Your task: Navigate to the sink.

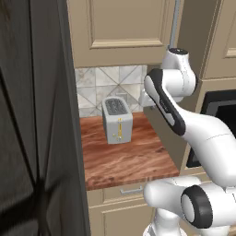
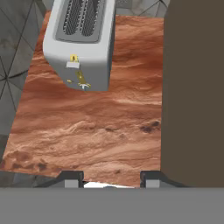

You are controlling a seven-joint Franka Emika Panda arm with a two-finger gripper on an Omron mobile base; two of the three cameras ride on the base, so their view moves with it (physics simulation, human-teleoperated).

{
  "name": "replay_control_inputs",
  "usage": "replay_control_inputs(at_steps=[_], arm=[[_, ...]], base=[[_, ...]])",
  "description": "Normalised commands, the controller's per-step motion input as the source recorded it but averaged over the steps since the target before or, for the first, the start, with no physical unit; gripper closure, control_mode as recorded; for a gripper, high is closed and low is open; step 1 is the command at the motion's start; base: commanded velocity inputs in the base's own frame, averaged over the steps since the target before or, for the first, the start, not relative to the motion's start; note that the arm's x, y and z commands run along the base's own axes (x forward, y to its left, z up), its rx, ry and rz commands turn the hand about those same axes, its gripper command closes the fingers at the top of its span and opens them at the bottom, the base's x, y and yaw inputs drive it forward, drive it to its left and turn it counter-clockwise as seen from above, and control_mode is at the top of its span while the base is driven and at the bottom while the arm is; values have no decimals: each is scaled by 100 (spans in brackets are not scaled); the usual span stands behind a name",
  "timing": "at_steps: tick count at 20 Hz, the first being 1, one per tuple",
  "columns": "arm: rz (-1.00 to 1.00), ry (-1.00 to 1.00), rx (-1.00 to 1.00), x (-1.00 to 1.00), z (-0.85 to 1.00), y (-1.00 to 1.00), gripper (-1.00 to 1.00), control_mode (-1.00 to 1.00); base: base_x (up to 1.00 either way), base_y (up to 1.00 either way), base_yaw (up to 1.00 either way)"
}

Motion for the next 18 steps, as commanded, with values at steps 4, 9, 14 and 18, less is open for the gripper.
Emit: replay_control_inputs(at_steps=[4,9,14,18], arm=[[-1,0,0,-37,0,0,-100,-100],[-1,0,0,-99,0,0,-100,-100],[0,0,0,-100,0,0,-100,-100],[0,0,0,-25,0,0,-100,100]], base=[[0,0,0],[0,0,0],[0,0,0],[-71,0,0]])
